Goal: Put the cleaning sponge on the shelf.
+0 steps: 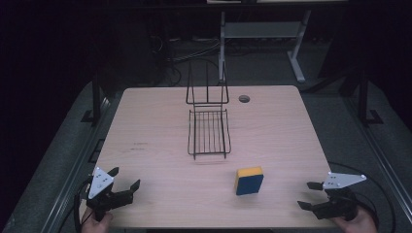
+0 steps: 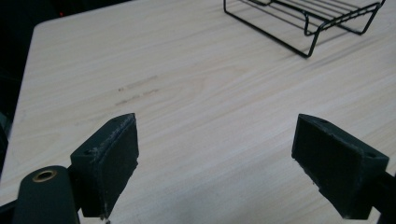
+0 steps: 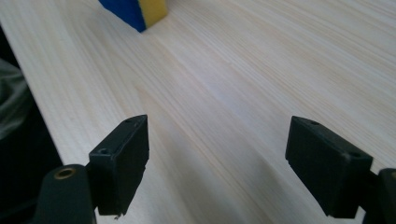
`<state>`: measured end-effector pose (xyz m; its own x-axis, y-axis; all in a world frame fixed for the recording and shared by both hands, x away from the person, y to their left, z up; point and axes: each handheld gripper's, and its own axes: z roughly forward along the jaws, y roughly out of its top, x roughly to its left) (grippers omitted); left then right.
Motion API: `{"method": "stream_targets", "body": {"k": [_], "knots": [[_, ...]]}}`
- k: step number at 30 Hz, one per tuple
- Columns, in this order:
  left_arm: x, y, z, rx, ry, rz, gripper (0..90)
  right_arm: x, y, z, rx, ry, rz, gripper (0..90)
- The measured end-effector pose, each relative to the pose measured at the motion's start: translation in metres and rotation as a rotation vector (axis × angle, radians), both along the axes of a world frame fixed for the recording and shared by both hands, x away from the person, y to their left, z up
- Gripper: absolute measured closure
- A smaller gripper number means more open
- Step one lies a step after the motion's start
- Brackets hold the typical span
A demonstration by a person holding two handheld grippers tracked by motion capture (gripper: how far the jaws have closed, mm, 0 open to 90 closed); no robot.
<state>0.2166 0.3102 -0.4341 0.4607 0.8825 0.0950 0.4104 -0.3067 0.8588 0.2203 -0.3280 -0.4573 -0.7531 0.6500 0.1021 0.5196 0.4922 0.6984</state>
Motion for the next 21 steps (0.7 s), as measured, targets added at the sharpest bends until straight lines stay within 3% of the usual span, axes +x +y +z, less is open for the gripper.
{"method": "stream_targets", "body": {"k": [1, 11, 21], "knots": [[0.000, 0.000, -0.001, 0.004, 0.002, -0.002, 14.1, 0.001, 0.002, 0.000, 0.016, 0.006, 0.014, 21.6], [-0.002, -0.004, 0.001, 0.011, -0.008, -0.016, 14.1, 0.004, 0.018, 0.004, 0.008, 0.005, 0.069, 21.5], [-0.002, -0.004, 0.002, 0.009, -0.019, -0.016, 14.1, 0.014, 0.039, 0.009, -0.020, 0.011, 0.136, 20.1]]}}
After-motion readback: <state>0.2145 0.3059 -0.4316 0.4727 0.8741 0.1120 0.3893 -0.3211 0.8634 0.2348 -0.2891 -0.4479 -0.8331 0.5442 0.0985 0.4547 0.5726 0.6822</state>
